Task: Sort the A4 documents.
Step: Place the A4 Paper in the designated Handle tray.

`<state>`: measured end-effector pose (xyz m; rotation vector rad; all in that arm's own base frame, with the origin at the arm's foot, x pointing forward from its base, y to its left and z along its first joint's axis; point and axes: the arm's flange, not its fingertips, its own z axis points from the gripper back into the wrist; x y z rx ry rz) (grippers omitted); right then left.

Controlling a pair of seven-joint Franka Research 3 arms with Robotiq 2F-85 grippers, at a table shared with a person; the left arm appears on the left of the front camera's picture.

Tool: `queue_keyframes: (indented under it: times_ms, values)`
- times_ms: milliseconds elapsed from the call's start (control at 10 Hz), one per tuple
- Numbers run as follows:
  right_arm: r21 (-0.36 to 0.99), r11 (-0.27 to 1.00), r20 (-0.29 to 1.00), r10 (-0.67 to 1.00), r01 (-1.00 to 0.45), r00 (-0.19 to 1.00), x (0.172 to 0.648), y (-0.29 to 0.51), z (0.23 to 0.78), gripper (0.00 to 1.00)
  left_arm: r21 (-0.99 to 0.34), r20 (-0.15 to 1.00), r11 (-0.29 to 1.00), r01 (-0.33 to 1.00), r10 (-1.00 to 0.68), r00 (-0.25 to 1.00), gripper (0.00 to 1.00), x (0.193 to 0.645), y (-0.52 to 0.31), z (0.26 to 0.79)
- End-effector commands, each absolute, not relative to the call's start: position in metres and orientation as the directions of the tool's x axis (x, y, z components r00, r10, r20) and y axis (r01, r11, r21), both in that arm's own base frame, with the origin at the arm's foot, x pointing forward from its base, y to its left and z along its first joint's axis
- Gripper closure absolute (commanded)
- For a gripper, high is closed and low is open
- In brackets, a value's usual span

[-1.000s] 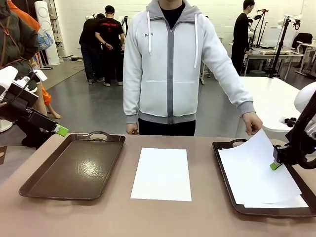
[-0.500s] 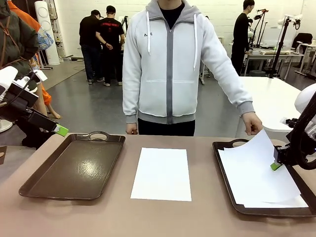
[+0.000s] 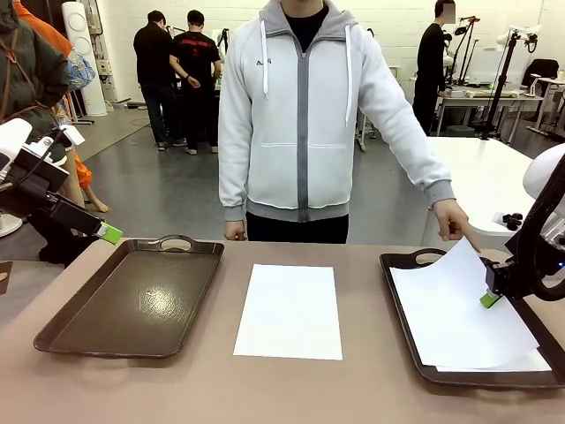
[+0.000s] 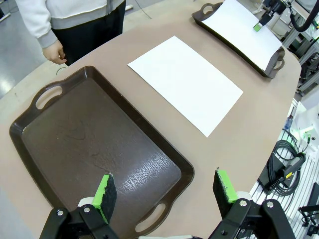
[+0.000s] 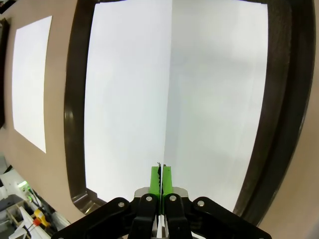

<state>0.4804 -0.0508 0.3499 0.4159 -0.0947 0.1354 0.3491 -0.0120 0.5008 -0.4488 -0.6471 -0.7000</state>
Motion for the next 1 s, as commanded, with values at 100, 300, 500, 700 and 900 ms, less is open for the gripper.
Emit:
queue_keyframes:
  times_ms: [100, 300, 500, 700, 900]
  values:
    - [0.374, 0.916, 0.097, 0.117, -0.145, 0.988, 0.488, -0.055, 0.358, 0.79, -0.167, 0.687, 0.670, 0.724, -0.447, 0.573, 0.00, 0.350, -0.010, 0.499]
    - [0.359, 0.922, 0.101, 0.115, -0.144, 0.988, 0.487, -0.056, 0.361, 0.59, -0.167, 0.687, 0.670, 0.724, -0.447, 0.573, 0.00, 0.350, -0.010, 0.499]
    - [0.314, 0.940, 0.096, 0.110, -0.135, 0.989, 0.486, -0.057, 0.364, 0.39, -0.167, 0.687, 0.670, 0.724, -0.447, 0.573, 0.00, 0.350, -0.010, 0.499]
    - [0.306, 0.944, 0.095, 0.096, -0.121, 0.991, 0.483, -0.060, 0.365, 0.19, -0.167, 0.687, 0.670, 0.724, -0.447, 0.573, 0.00, 0.350, -0.010, 0.499]
    - [0.296, 0.949, 0.100, 0.087, -0.113, 0.991, 0.480, -0.061, 0.368, 0.00, -0.167, 0.687, 0.670, 0.724, -0.447, 0.573, 0.00, 0.350, -0.010, 0.499]
